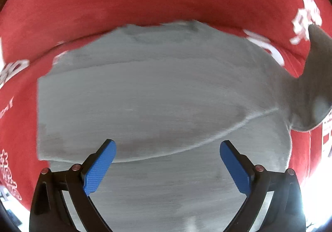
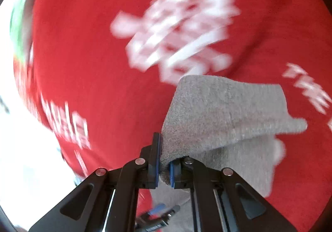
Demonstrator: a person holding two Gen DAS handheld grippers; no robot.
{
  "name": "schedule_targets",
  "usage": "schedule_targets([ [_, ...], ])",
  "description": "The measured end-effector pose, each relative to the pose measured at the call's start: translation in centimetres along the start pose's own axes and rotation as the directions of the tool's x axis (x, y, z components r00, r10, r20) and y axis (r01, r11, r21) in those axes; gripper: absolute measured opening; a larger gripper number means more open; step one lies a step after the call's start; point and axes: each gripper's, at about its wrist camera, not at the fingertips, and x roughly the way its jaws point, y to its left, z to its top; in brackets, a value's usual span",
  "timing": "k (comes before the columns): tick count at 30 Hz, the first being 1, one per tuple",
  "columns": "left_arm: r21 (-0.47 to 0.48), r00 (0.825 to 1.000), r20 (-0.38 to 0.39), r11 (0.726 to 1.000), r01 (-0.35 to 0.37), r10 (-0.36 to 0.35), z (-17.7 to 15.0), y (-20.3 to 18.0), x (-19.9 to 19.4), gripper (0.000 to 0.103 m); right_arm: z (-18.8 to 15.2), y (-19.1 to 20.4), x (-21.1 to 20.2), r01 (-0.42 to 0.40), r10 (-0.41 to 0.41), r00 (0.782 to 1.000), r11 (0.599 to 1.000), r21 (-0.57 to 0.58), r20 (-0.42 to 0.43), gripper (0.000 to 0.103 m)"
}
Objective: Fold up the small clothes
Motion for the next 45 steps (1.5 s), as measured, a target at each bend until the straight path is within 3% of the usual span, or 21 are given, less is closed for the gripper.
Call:
schedule_targets([
  [4, -0.083, 0.999, 0.038, 0.996, -0.031, 0.034, -0.5, 4.3, -0.8, 0.101, -3.6, 5.7, 8.2, 0.016, -0.051, 0.983, 0.981, -0.195, -0.177, 0.008],
  [6, -0.118, 0.998, 0.035, 0.992, -0.047, 0.052, -0.6, 6.3, -0.8, 0.101, -5.5, 6.8, 11.4, 0.029, -0.086, 0.968, 0.972, -0.235, -0.234, 0.008],
  [9, -0.17, 0.997, 0.023, 0.983, -0.063, 0.068, -1.4, 8.8, 0.1, 0.101, -8.8, 6.5, 17.1, 0.097, -0.182, 0.926, 0.961, -0.258, -0.331, 0.008],
  [13, -0.221, 0.997, 0.014, 0.973, -0.069, 0.073, -2.1, 11.0, 1.2, 0.101, -11.7, 3.8, 20.7, 0.216, -0.298, 0.859, 0.948, -0.233, -0.417, 0.015],
  [14, -0.225, 0.997, 0.017, 0.972, -0.066, 0.072, -2.1, 11.4, 1.3, 0.101, -12.3, 3.2, 20.8, 0.233, -0.304, 0.849, 0.95, -0.21, -0.432, 0.018],
  [15, -0.227, 0.997, 0.019, 0.972, -0.062, 0.068, -1.9, 11.4, 1.9, 0.101, -12.8, 2.8, 20.5, 0.236, -0.292, 0.851, 0.955, -0.179, -0.436, 0.033],
  [16, -0.23, 0.998, 0.022, 0.972, -0.055, 0.062, -1.9, 11.7, 1.9, 0.101, -12.8, 2.4, 20.0, 0.241, -0.287, 0.855, 0.957, -0.16, -0.431, 0.054],
  [18, -0.237, 0.999, 0.031, 0.971, -0.034, 0.042, -2.0, 12.2, 1.8, 0.101, -13.2, 1.2, 17.9, 0.264, -0.284, 0.876, 0.959, -0.106, -0.39, 0.063],
  [21, -0.245, 0.998, 0.055, 0.969, 0.018, -0.005, -1.7, 13.2, 1.5, 0.101, -12.0, 0.0, 16.2, 0.308, -0.291, 0.91, 0.951, 0.013, -0.295, 0.063],
  [23, -0.257, 0.996, 0.076, 0.964, 0.069, -0.051, -1.4, 14.1, 1.5, 0.101, -11.0, -0.9, 15.8, 0.318, -0.287, 0.927, 0.942, 0.103, -0.243, 0.054],
  [25, -0.28, 0.99, 0.095, 0.952, 0.127, -0.104, -1.2, 15.0, 1.3, 0.101, -10.2, -0.1, 16.5, 0.317, -0.291, 0.931, 0.944, 0.092, -0.219, 0.011],
  [26, -0.289, 0.987, 0.102, 0.946, 0.149, -0.124, -1.1, 15.3, 1.3, 0.101, -10.1, 0.9, 17.1, 0.309, -0.292, 0.932, 0.95, 0.048, -0.216, 0.009],
  [29, -0.337, 0.965, 0.137, 0.906, 0.256, -0.221, -1.0, 16.8, 1.1, 0.101, -10.6, 5.1, 19.5, 0.255, -0.293, 0.922, 0.951, -0.174, -0.253, 0.009],
  [31, -0.36, 0.95, 0.158, 0.881, 0.308, -0.267, -0.9, 17.7, 1.3, 0.101, -12.6, 7.9, 21.7, 0.2, -0.301, 0.902, 0.927, -0.317, -0.31, 0.009],
  [33, -0.377, 0.941, 0.172, 0.863, 0.337, -0.293, -0.9, 18.1, 1.2, 0.101, -14.7, 9.2, 23.4, 0.162, -0.312, 0.877, 0.908, -0.388, -0.365, 0.009],
  [39, -0.412, 0.917, 0.165, 0.819, 0.399, -0.364, -0.7, 18.5, 2.5, 0.101, -20.4, 8.3, 26.3, 0.148, -0.412, 0.761, 0.862, -0.485, -0.501, 0.021],
  [42, -0.411, 0.919, 0.152, 0.822, 0.394, -0.365, -0.5, 18.2, 3.1, 0.101, -20.8, 7.1, 24.5, 0.155, -0.408, 0.75, 0.874, -0.461, -0.521, 0.033],
  [45, -0.4, 0.919, 0.143, 0.828, 0.393, -0.368, -0.1, 17.6, 3.4, 0.101, -19.6, 5.5, 21.3, 0.194, -0.387, 0.77, 0.899, -0.392, -0.507, 0.043],
])
